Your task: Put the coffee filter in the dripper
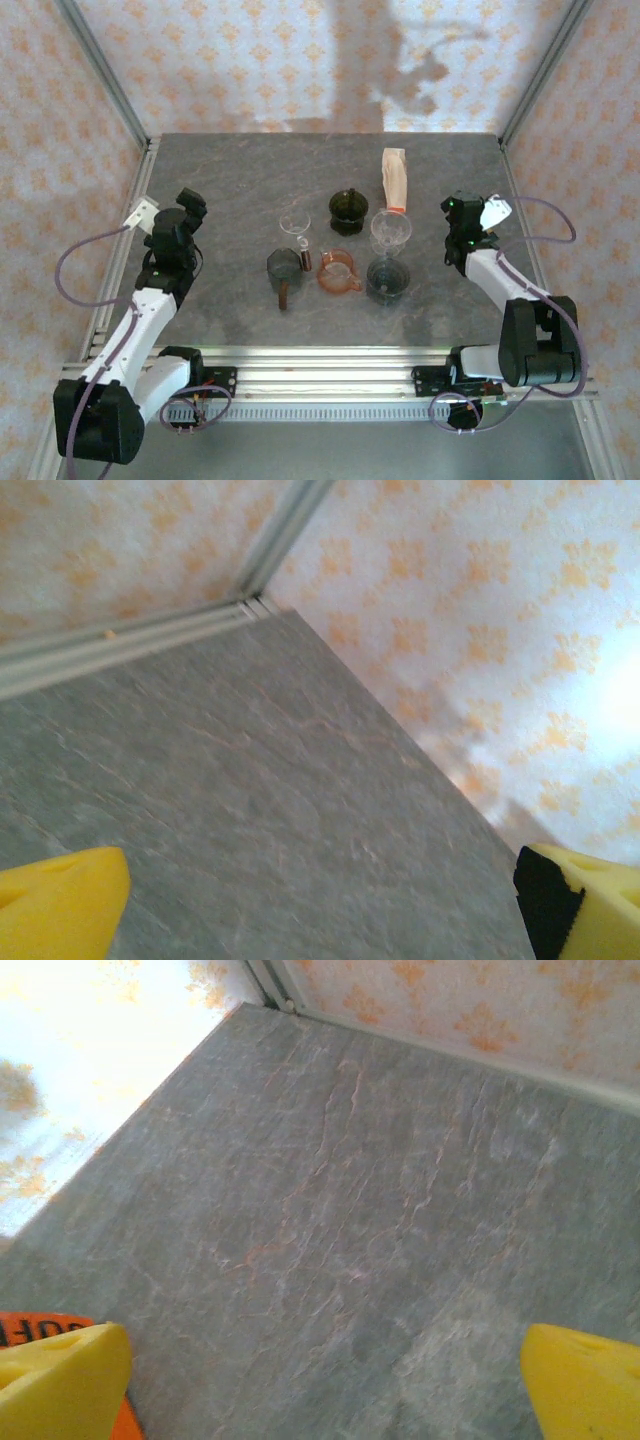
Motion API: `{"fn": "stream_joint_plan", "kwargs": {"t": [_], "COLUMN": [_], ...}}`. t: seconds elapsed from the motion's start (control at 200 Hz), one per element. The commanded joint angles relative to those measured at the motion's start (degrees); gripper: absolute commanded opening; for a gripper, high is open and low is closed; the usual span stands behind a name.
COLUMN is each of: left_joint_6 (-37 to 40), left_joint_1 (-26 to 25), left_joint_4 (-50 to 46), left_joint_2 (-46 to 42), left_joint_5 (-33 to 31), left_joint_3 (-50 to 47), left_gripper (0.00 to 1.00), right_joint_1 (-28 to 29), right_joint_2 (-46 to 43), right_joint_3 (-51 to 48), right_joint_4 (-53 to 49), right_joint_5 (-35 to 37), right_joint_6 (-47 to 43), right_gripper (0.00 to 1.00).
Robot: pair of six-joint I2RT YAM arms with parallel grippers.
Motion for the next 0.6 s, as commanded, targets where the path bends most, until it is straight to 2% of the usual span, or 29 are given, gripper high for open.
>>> {"fn": "stream_joint_plan", "kwargs": {"t": [0.0,0.115,0.18,0.24,0.34,0.45,0.561,0.596], "left_joint_6": [-3.82,-4.08,-2.61,-0.1,3.78,6.98,8.62,9.3], "left_joint_1": [0.26,0.13,-0.29,-1.66,-8.36,-16.56,-21.0,-22.06], "left_joint_4": [-1.7,-1.12,-5.42,-11.07,-16.29,-19.85,-23.98,-24.83], "left_joint_2": [-0.46,-1.36,-0.67,0.64,2.71,5.38,8.87,9.8], "left_joint_5": [7.63,14.69,18.77,21.58,21.41,19.3,18.2,17.94], "left_joint_3": [1.23,0.94,3.07,6.0,7.85,8.05,8.49,8.65], "left_gripper": [1.0,1.0,0.99,0.94,0.88,0.83,0.71,0.7], "right_joint_1": [-0.74,-0.25,0.85,2.75,7.32,13.63,17.86,18.92], "right_joint_2": [-1.41,-1.23,-1.82,-3.03,-4.24,-3.88,-3.04,-2.99], "right_joint_3": [-2.23,1.73,3.25,3.9,5.15,8.07,9.74,9.88], "right_joint_4": [3.74,-1.43,-4.47,-6.17,-9.42,-16.03,-20.29,-20.88], "right_joint_5": [-6.25,-14.88,-18.22,-20.14,-22.68,-20.49,-19.57,-20.12], "right_joint_6": [3.64,-1.58,-3.86,-6.17,-10.17,-13.89,-15.57,-16.02], "right_gripper": [0.99,0.99,0.96,0.95,0.92,0.9,0.9,0.9]}}
